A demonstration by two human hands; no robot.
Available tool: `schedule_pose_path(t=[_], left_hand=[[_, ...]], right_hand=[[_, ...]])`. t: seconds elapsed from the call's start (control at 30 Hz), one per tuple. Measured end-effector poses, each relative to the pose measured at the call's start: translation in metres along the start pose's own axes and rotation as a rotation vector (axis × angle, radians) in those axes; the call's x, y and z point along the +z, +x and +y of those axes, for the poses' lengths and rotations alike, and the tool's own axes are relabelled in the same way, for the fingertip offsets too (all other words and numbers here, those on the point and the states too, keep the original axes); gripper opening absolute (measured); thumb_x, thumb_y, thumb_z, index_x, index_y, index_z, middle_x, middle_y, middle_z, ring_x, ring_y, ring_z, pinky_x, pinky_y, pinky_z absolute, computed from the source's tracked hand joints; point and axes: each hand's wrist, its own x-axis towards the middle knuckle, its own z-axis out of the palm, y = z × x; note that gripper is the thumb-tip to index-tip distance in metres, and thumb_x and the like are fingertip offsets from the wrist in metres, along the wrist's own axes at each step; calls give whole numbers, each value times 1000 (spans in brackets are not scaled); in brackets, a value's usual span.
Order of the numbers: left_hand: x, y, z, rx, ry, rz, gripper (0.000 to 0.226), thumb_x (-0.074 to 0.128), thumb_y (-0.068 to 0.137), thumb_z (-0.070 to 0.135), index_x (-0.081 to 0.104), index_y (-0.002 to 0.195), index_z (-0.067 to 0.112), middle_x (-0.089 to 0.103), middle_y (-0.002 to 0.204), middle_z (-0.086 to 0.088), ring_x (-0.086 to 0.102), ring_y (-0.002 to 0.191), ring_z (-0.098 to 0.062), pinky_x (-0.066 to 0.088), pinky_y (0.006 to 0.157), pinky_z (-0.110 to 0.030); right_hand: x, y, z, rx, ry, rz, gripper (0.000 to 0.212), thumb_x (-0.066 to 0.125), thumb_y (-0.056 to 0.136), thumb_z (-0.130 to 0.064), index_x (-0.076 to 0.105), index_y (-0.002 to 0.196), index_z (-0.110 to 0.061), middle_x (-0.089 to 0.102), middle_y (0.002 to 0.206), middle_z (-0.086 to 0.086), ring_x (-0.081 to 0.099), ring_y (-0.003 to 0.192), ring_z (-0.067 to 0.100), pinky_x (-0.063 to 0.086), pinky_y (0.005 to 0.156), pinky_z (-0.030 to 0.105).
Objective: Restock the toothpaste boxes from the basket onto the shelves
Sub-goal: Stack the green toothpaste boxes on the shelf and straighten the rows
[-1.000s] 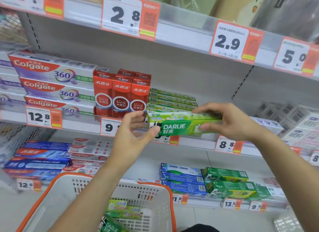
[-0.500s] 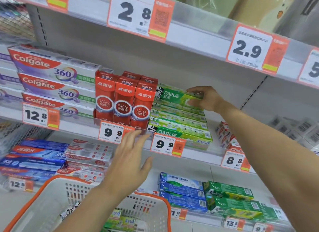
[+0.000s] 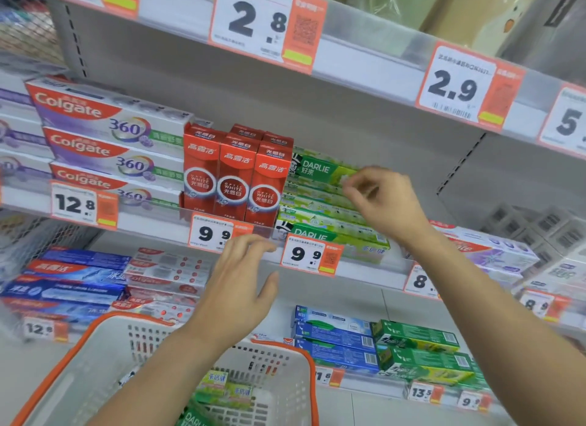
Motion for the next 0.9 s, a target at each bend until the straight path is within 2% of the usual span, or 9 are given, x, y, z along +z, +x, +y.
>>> schedule_pose_path(t=[0.07, 0.17, 0.23, 0.3, 0.4, 0.53, 0.63, 0.77, 0.9], left_hand=[[-6, -12, -9, -29, 5, -55, 21, 58, 97, 27, 56, 118, 26, 46, 118, 15, 41, 106, 0, 32, 86, -16], [-6, -46, -46, -156, -9, -174, 9, 60, 97, 24, 64, 104, 21, 60, 100, 10, 54, 94, -7, 41, 81, -23], [-1, -82, -78, -342, -47, -249, 3, 62, 96, 20, 64, 96, 21, 64, 90, 6, 59, 85, -10, 48, 77, -30], [7, -130, -113, -571, -97, -330, 6, 60, 97, 13, 62, 93, 17, 63, 85, 2, 60, 79, -14, 48, 72, -21], [26, -209, -164, -855, -28, -499, 20, 63, 96, 14, 63, 114, 6, 65, 106, -10, 64, 103, -30, 46, 84, -21], [46, -268, -194, -913, 126, -699, 67, 67, 92, 32, 38, 150, 14, 41, 151, -14, 41, 139, -31, 37, 110, -37], [61, -273, -201, -967, 78, -561, 79, 72, 88, 37, 31, 153, 23, 30, 153, -13, 42, 134, -32, 38, 107, -40], [89, -268, -204, -1114, -51, -434, 92, 75, 84, 45, 20, 157, 29, 17, 156, -15, 54, 119, -34, 43, 102, -38], [115, -254, -219, -1478, -141, -109, 107, 78, 80, 50, 12, 157, 14, 18, 159, -21, 39, 138, -39, 37, 111, -48]], right_hand=[[8, -45, -38, -37, 155, -119, 8, 72, 88, -10, 74, 86, -18, 71, 76, -11, 63, 67, 1, 44, 64, 8], [62, -98, -67, -14, 289, -525, 3, 74, 88, -19, 74, 90, -16, 73, 79, -5, 65, 70, 7, 46, 65, 12], [116, -127, -65, 27, 266, -797, 14, 74, 89, -28, 74, 98, -18, 72, 83, -7, 64, 71, 5, 49, 69, 18], [178, -160, -48, 107, 187, -987, 17, 72, 90, -29, 74, 103, -18, 71, 92, -6, 63, 77, 3, 47, 77, 20], [256, -226, -25, 257, 131, -1146, 15, 64, 92, -17, 73, 102, -10, 72, 105, 7, 65, 97, 22, 50, 90, 32], [309, -295, -11, 461, 169, -1179, 28, 63, 92, -14, 64, 119, -4, 63, 107, 8, 61, 100, 26, 48, 85, 32], [339, -326, 5, 566, 126, -1206, 33, 67, 91, -26, 57, 118, -9, 55, 107, 7, 57, 93, 24, 42, 64, 24], [356, -357, 28, 633, 45, -1172, 65, 66, 91, -45, 49, 140, -5, 51, 141, 15, 48, 130, 35, 46, 103, 41], [359, -382, 45, 833, 130, -1177, 66, 72, 87, -39, 44, 140, -14, 60, 128, 6, 61, 110, 25, 52, 97, 43]])
